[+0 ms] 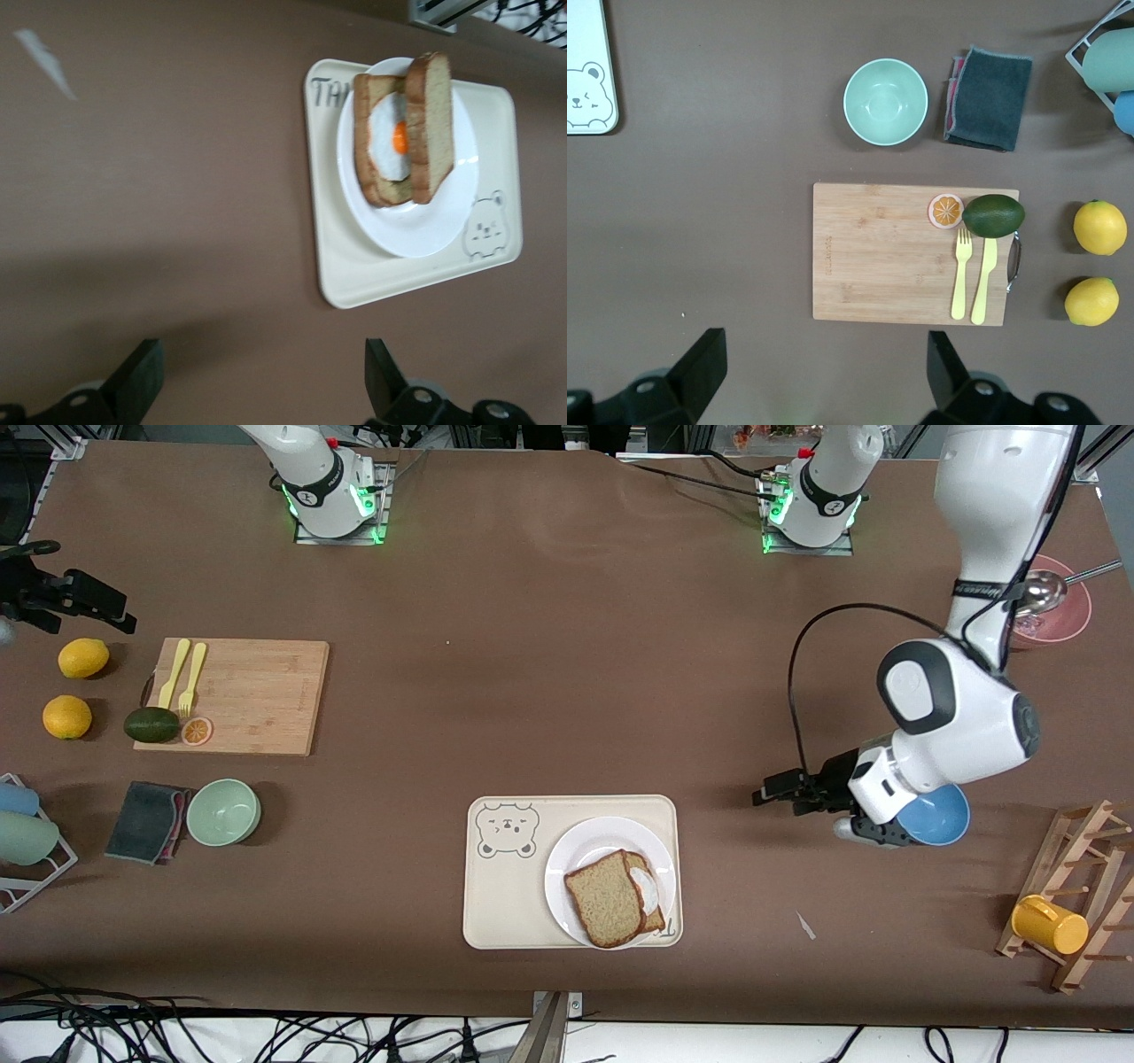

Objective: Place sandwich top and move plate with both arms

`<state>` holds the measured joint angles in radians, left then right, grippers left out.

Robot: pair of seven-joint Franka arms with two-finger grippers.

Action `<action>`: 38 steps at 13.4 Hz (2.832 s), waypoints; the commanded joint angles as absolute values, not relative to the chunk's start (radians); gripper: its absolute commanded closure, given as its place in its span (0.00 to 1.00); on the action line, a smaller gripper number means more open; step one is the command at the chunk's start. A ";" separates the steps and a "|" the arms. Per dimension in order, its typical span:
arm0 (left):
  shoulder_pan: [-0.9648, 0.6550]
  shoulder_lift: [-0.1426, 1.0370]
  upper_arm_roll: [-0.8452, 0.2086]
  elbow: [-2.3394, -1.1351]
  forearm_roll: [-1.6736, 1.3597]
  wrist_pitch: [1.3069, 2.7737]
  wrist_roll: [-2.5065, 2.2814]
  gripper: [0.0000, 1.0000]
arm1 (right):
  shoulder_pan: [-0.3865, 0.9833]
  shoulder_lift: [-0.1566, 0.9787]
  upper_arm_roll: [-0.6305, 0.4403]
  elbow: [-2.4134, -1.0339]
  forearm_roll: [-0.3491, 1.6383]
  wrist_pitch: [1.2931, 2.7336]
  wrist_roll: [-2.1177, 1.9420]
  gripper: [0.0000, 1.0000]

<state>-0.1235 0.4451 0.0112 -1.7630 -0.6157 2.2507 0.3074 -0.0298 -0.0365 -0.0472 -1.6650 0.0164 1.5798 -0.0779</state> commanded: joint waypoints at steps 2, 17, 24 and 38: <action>-0.091 0.322 0.005 -1.824 -0.373 2.194 0.177 0.00 | -0.041 -0.037 -0.038 -1.655 0.017 1.568 -0.075 0.00; 0.097 -0.064 -0.014 -1.796 -0.017 1.881 0.063 0.00 | -0.041 -0.035 -0.040 -1.655 0.017 1.566 -0.075 0.00; 0.081 -0.025 -0.018 -1.576 -0.020 1.616 0.058 0.00 | -0.041 -0.037 -0.040 -1.655 0.017 1.568 -0.077 0.00; 0.066 0.037 -0.025 -1.451 -0.032 1.534 0.041 0.00 | -0.041 -0.037 -0.040 -1.655 0.015 1.569 -0.078 0.00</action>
<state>0.0673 0.0220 -0.0227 -1.4887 -0.0508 1.5593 0.0494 -0.0300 -0.0361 -0.0480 -1.6649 0.0164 1.5797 -0.0779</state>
